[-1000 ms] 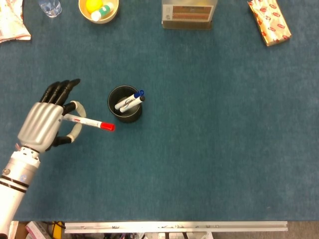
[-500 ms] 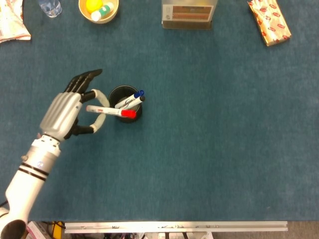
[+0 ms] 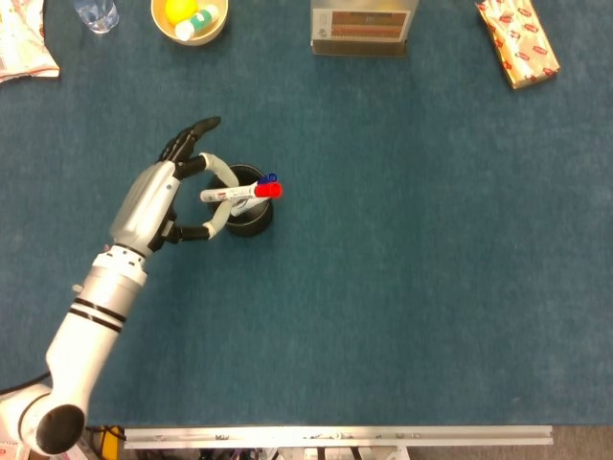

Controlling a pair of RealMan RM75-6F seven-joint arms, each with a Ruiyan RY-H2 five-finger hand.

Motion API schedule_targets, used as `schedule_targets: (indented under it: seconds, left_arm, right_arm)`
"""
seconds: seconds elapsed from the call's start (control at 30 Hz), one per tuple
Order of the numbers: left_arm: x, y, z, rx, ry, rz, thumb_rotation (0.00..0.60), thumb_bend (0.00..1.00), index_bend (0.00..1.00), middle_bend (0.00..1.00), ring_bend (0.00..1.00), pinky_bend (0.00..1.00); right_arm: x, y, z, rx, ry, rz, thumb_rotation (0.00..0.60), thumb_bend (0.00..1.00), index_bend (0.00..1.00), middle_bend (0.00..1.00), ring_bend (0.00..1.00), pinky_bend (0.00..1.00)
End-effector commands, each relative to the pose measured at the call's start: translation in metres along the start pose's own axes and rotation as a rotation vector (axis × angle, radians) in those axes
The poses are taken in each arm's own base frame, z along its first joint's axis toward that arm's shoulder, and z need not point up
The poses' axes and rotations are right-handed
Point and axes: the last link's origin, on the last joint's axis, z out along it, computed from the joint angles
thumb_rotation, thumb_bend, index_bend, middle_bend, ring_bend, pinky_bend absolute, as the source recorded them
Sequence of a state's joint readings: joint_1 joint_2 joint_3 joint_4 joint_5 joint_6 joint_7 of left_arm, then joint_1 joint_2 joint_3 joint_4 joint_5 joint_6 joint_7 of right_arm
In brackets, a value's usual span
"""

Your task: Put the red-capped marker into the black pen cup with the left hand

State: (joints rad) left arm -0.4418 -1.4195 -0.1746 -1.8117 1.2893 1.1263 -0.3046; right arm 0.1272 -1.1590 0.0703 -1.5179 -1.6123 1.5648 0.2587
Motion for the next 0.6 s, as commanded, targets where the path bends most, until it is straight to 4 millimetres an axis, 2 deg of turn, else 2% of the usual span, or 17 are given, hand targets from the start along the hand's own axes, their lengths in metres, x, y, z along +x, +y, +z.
schedule_targets:
  seconds: [0.03, 0.27, 0.6]
  left_arm:
    - [-0.008, -0.009, 0.01, 0.014, 0.042, -0.179, 0.6, 0.42, 0.58, 0.07, 0.0, 0.0]
    - [-0.015, -0.023, 0.018, 0.026, 0.04, -0.209, 0.6, 0.42, 0.58, 0.07, 0.0, 0.0]
    - [-0.029, -0.038, 0.017, 0.052, 0.021, -0.245, 0.6, 0.42, 0.58, 0.07, 0.0, 0.0]
  right_arm:
    - [0.0, 0.0, 0.0, 0.0, 0.001, 0.001, 0.6, 0.1, 0.57, 0.5, 0.4, 0.43]
    - [0.001, 0.001, 0.0, -0.003, 0.003, 0.004, 0.6, 0.1, 0.57, 0.5, 0.4, 0.43]
    - [0.001, 0.001, 0.0, -0.006, 0.0, 0.002, 0.6, 0.1, 0.57, 0.5, 0.4, 0.43]
